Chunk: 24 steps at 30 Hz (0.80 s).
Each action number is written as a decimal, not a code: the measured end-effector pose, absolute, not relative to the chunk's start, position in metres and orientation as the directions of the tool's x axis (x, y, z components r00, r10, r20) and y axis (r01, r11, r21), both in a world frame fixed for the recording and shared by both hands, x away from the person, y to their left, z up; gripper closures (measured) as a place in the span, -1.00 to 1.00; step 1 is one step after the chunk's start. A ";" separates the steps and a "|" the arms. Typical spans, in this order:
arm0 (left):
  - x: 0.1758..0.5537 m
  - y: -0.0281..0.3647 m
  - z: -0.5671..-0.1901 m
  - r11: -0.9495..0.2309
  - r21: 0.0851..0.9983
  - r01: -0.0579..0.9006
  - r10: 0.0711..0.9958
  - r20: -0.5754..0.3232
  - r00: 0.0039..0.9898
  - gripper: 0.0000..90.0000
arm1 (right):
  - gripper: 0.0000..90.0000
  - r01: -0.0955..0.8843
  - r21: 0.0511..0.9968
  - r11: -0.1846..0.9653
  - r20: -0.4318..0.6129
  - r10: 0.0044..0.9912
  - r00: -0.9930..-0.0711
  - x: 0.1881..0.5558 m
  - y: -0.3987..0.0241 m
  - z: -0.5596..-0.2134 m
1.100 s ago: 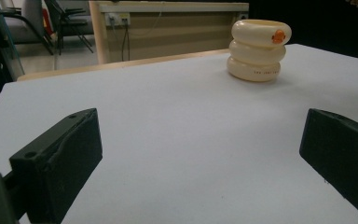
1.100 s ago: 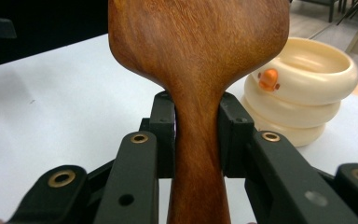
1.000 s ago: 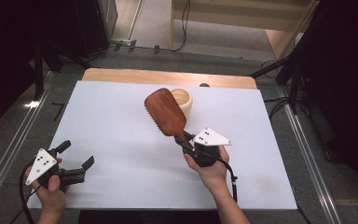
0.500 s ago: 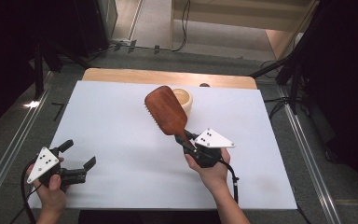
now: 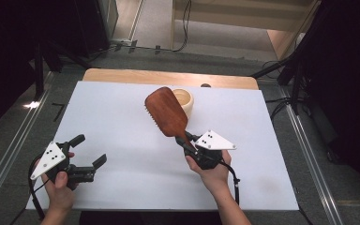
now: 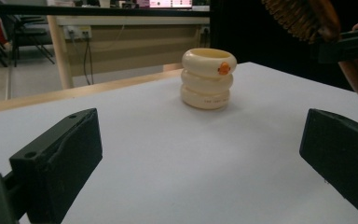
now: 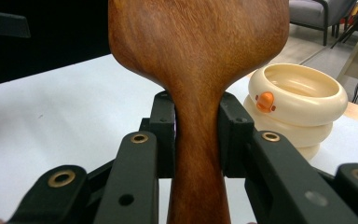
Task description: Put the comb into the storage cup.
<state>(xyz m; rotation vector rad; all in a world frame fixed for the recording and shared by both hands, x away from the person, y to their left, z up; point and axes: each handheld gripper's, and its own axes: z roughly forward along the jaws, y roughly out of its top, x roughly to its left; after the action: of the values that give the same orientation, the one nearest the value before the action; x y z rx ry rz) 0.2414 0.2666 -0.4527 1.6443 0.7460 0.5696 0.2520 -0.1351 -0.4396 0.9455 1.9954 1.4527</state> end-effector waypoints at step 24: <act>0.250 0.221 -0.422 -0.128 0.984 0.123 0.658 -0.009 0.753 -1.00 | 0.55 0.241 0.954 0.181 0.014 0.772 -0.635 0.250 -0.139 -0.441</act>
<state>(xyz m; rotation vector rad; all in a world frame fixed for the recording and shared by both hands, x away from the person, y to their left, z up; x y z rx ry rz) 0.2495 0.2213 -0.4220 1.6616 0.6302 0.5149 0.2497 -0.1390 -0.4407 0.9486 1.9835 1.4641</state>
